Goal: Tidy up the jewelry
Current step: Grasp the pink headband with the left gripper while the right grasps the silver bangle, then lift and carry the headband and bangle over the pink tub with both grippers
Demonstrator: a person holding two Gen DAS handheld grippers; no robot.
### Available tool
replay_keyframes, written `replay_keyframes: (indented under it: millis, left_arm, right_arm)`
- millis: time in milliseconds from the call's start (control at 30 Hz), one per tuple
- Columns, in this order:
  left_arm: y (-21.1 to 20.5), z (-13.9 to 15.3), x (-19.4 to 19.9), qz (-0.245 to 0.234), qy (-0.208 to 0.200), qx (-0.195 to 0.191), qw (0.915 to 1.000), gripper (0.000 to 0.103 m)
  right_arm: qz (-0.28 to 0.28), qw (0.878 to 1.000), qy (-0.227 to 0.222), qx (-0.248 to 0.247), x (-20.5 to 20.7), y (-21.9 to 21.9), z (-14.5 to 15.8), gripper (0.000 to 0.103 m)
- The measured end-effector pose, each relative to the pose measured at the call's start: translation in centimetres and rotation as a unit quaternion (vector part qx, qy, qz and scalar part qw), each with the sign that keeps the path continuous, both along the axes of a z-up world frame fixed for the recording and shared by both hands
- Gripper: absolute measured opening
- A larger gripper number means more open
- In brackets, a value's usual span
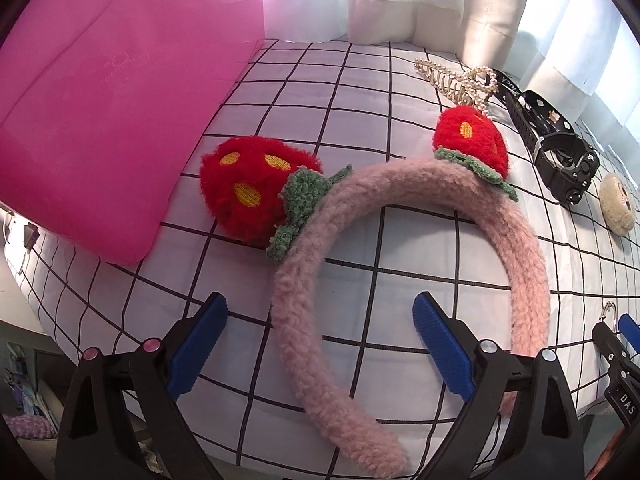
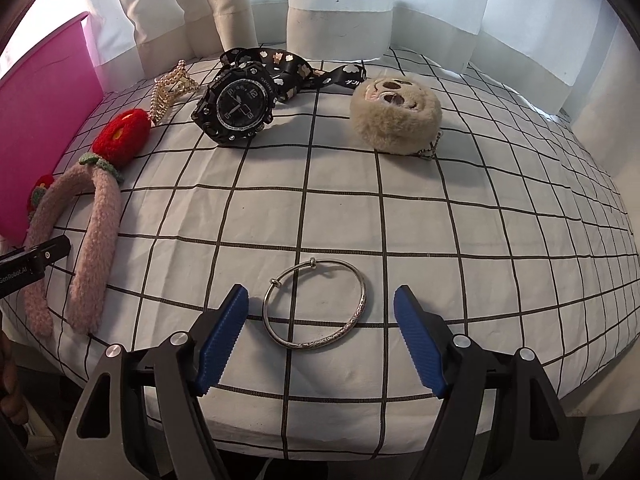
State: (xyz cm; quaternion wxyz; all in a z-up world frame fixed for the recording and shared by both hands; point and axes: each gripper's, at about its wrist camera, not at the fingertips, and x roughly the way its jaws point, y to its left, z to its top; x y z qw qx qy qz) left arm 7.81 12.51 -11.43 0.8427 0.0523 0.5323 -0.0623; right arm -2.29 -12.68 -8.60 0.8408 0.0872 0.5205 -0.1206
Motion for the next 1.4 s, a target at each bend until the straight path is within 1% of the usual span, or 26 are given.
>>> replay_keyframes:
  millis: [100, 133, 200, 233, 333, 367, 400, 433, 533, 667, 900, 1133, 1400]
  left_arm:
    - [-0.2, 0.3, -0.3, -0.004, 0.005, -0.008, 0.9999, 0.076]
    - [-0.4, 0.4, -0.3, -0.008, 0.006, -0.009, 0.9999, 0.074]
    - [-0.8, 0.6, -0.3, -0.016, 0.007, -0.01, 0.9998, 0.063]
    - [-1.0, 0.7, -0.4, -0.02, 0.007, -0.011, 0.9997, 0.06]
    - [-1.5, 1.0, -0.8, -0.031, 0.005, -0.012, 0.9994, 0.046]
    - [-1.6, 1.1, -0.9, -0.035, 0.004, -0.012, 0.9993, 0.037]
    - [-1.7, 1.2, -1.0, -0.038, 0.003, -0.013, 0.9992, 0.022]
    - [-1.7, 1.2, -1.0, -0.038, 0.006, -0.012, 0.9992, 0.014]
    - [-1.8, 1.3, -1.1, -0.043, 0.006, -0.012, 0.999, 0.011]
    - [-1.3, 1.5, -1.0, -0.037, 0.009, -0.029, 0.9988, 0.009]
    - [-0.5, 2.8, -1.0, -0.032, -0.01, -0.042, 0.9986, 0.008]
    - [0.4, 4.6, -0.9, -0.024, -0.028, -0.055, 0.9978, 0.008]
    - [0.4, 7.5, -0.8, -0.028, -0.058, -0.066, 0.9958, 0.008]
  right_arm:
    - [-0.001, 1.0, 0.0, 0.001, 0.0, 0.0, 0.0, 0.071]
    - [-0.001, 1.0, 0.0, 0.002, 0.0, 0.1, 0.0, 0.069]
    - [0.003, 1.0, -0.003, 0.0, -0.1, 0.2, 0.2, 0.06]
    - [0.005, 1.0, -0.004, -0.002, 0.0, 0.3, 0.3, 0.052]
    - [0.004, 1.0, -0.004, -0.002, 0.0, 0.5, 0.4, 0.051]
    - [0.005, 1.0, -0.005, -0.004, 0.0, 0.6, 0.4, 0.051]
    - [0.004, 1.0, -0.005, -0.004, 0.0, 0.6, 0.4, 0.05]
    - [0.002, 1.0, -0.006, -0.003, 0.0, 0.6, 0.4, 0.05]
    - [0.0, 1.0, -0.008, -0.001, 0.0, 0.5, 0.4, 0.05]
    - [-0.001, 1.0, -0.01, 0.003, -0.1, 0.5, 0.5, 0.05]
    - [0.0, 1.0, -0.016, 0.006, -0.3, 0.6, 0.7, 0.05]
    - [0.001, 1.0, -0.026, 0.0, -0.4, 0.6, 1.6, 0.05]
    - [0.002, 0.999, -0.043, -0.005, -0.3, 0.7, 3.4, 0.05]
